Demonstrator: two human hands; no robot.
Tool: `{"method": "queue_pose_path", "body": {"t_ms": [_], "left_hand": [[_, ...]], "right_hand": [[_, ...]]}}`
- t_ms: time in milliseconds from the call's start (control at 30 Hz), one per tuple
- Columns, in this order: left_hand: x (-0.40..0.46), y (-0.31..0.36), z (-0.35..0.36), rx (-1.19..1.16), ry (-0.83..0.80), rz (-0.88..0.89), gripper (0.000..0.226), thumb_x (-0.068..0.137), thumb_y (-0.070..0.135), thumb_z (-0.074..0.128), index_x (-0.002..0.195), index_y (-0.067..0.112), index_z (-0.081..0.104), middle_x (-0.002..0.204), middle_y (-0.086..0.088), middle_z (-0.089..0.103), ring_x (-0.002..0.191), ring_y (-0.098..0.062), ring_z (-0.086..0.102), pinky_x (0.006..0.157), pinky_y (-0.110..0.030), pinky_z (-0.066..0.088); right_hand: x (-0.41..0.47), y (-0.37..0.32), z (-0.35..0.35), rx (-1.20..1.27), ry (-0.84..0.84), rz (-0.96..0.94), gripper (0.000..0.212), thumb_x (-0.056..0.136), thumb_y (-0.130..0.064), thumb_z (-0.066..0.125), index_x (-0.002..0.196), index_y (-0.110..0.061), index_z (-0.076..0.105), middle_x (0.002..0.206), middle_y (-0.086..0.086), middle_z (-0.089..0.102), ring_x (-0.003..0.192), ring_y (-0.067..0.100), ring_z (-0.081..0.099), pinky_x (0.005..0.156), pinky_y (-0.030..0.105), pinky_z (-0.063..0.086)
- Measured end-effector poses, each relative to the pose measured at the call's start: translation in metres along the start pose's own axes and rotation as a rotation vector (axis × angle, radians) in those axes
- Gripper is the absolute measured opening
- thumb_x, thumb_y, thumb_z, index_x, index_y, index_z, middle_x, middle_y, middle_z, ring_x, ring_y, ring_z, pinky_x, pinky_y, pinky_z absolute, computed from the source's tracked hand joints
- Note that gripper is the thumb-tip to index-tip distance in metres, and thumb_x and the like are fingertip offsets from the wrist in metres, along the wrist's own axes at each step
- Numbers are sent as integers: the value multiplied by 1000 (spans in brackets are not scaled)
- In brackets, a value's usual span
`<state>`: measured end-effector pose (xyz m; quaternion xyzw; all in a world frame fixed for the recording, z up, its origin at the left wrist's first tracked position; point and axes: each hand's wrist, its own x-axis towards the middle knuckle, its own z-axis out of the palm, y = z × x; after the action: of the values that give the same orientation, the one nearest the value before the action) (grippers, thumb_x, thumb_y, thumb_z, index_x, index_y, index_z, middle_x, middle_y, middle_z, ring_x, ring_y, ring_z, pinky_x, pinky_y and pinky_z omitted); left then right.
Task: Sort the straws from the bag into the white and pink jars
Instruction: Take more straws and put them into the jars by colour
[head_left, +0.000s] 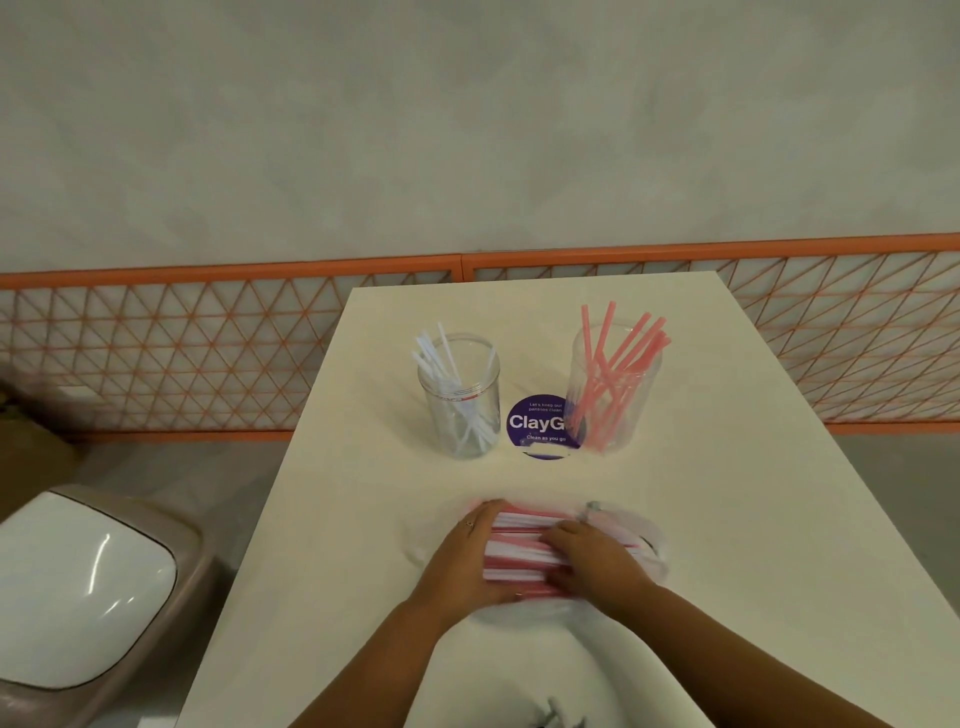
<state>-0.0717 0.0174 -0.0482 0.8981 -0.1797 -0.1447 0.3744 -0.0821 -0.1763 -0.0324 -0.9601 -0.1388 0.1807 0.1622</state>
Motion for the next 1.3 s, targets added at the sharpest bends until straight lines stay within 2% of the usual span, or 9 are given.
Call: {"method": "queue_pose_path", "body": {"t_ms": [133, 233, 367, 600, 800, 900, 1000, 1133, 1300], "left_hand": [[0, -4, -3, -67, -36, -86, 98, 64, 47, 80, 142, 31, 22, 139, 9, 41, 122, -5, 44, 102, -19, 37], [2, -1, -6, -174, -48, -122, 100, 59, 66, 71, 139, 31, 23, 132, 8, 49, 114, -4, 51, 98, -18, 42], [2, 2, -12, -234, -38, -137, 84, 73, 32, 78, 138, 27, 25, 129, 3, 53, 106, -2, 56, 84, -10, 48], [7, 17, -14, -124, 12, -142, 74, 76, 47, 69, 138, 25, 34, 134, 8, 52, 122, -11, 50, 99, -20, 38], [14, 66, -19, -280, 147, -116, 38, 90, 34, 55, 127, 24, 51, 121, 9, 61, 110, 2, 54, 81, 1, 37], [19, 92, -26, -499, 160, -103, 21, 93, 27, 51, 112, 26, 59, 98, 14, 66, 86, 10, 62, 74, -3, 46], [25, 108, -28, -649, 184, -105, 16, 93, 16, 53, 105, 20, 64, 83, 8, 67, 68, 6, 64, 65, -11, 50], [32, 118, -29, -725, 252, -143, 16, 89, 12, 59, 99, 22, 66, 88, 4, 70, 79, -3, 67, 71, -16, 53], [38, 124, -28, -673, 315, -137, 23, 94, 18, 52, 115, 18, 62, 97, 4, 68, 92, -10, 65, 81, -21, 53]], "right_hand": [[-2, 4, -10, 41, 6, 13, 40, 91, -24, 55, 130, -18, 51, 132, 4, 56, 120, 20, 51, 102, 23, 33], [-4, 6, -17, 129, 39, 45, 31, 90, -18, 52, 121, -21, 59, 120, 4, 64, 109, 19, 58, 97, 24, 40], [-7, 8, -30, 199, 52, 14, 26, 89, -20, 55, 114, -20, 61, 112, 1, 66, 102, 18, 59, 84, 21, 40], [-10, 9, -50, 381, 93, 30, 29, 90, -28, 60, 117, -17, 60, 108, 2, 67, 91, 17, 59, 79, 24, 41], [-12, -1, -65, 788, 235, 111, 16, 85, -22, 66, 100, -14, 64, 84, 0, 70, 75, 11, 66, 66, 14, 49], [-13, -7, -72, 942, 249, 84, 20, 83, -22, 68, 102, -14, 67, 87, 3, 72, 78, 14, 70, 67, 14, 51], [-16, -13, -77, 1064, 247, 37, 15, 83, -23, 67, 98, -21, 67, 91, 7, 72, 83, 18, 70, 70, 18, 54], [-16, -21, -82, 1159, 222, -7, 13, 88, -19, 62, 100, -23, 67, 97, 11, 71, 87, 21, 70, 72, 21, 56], [-13, -25, -83, 1253, 199, -8, 15, 91, -20, 58, 103, -24, 65, 104, 15, 69, 95, 28, 67, 84, 32, 57]]}}
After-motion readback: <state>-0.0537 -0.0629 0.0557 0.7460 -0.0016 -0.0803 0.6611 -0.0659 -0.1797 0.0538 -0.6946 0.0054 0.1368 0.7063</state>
